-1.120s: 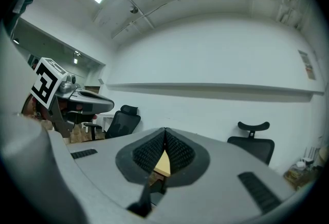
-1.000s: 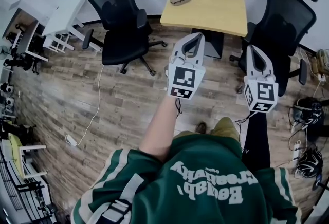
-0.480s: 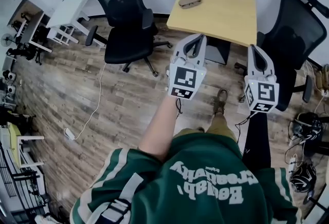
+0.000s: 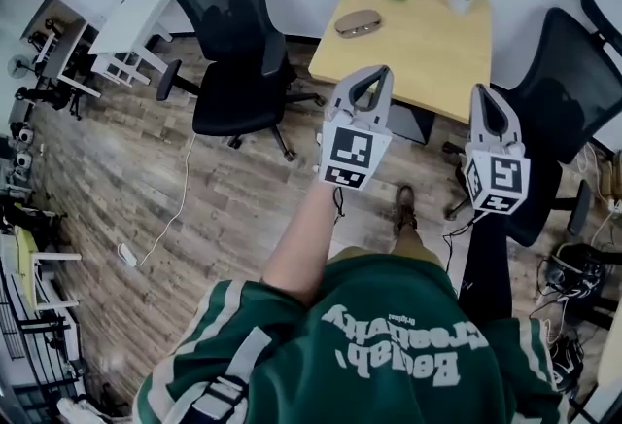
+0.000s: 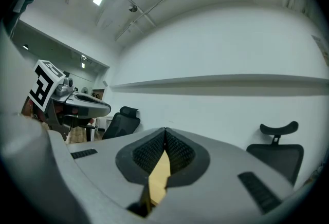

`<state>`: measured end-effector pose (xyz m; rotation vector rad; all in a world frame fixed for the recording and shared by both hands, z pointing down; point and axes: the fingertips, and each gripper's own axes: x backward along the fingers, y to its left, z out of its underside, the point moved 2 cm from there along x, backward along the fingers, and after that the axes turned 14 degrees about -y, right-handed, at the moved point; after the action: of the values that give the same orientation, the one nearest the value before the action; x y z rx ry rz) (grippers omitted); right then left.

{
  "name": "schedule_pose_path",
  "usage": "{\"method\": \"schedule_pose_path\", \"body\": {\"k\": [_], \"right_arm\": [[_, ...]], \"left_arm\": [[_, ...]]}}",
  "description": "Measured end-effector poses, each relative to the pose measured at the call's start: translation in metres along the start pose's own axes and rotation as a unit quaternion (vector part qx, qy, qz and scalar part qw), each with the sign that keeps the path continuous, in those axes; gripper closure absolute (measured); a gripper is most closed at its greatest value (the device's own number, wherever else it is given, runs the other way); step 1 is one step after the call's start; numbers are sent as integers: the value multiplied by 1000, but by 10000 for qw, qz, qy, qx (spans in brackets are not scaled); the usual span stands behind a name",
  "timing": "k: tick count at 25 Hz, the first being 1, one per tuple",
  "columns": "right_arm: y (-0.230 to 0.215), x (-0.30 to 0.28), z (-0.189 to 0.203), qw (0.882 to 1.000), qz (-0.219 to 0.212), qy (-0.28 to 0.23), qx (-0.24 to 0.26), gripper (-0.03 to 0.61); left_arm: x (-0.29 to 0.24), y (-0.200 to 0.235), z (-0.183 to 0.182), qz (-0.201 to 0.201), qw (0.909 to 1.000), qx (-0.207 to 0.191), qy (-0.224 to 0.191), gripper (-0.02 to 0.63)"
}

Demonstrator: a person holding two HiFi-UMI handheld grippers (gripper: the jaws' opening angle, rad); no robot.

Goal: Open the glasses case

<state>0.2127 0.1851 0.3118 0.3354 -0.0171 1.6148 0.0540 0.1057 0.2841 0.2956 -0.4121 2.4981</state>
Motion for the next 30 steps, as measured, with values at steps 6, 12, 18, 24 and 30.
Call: {"method": "schedule_pose_path", "body": {"k": [6,12,18,24,30], "right_arm": [[-34,-71,16,9997,-223,-68,-76,569],[-58,-130,33,9988,-453,-78,-147,569],[-72,-171,50,9973,-699,-41,-227,569],[-82,-203,64,9956,-880,-67,-312,569],[-86,-228,73,9938,-1047,-85,-353,569]], "left_arm": [[-58,27,19,-204,9997,-77,55,600],[-102,54,40,-487,9986,-111,163,600],[-133,71,58,-705,9970,-166,290,600],[-156,84,72,-859,9954,-218,360,600],[-171,97,80,-1006,9937,-287,406,600]]}}
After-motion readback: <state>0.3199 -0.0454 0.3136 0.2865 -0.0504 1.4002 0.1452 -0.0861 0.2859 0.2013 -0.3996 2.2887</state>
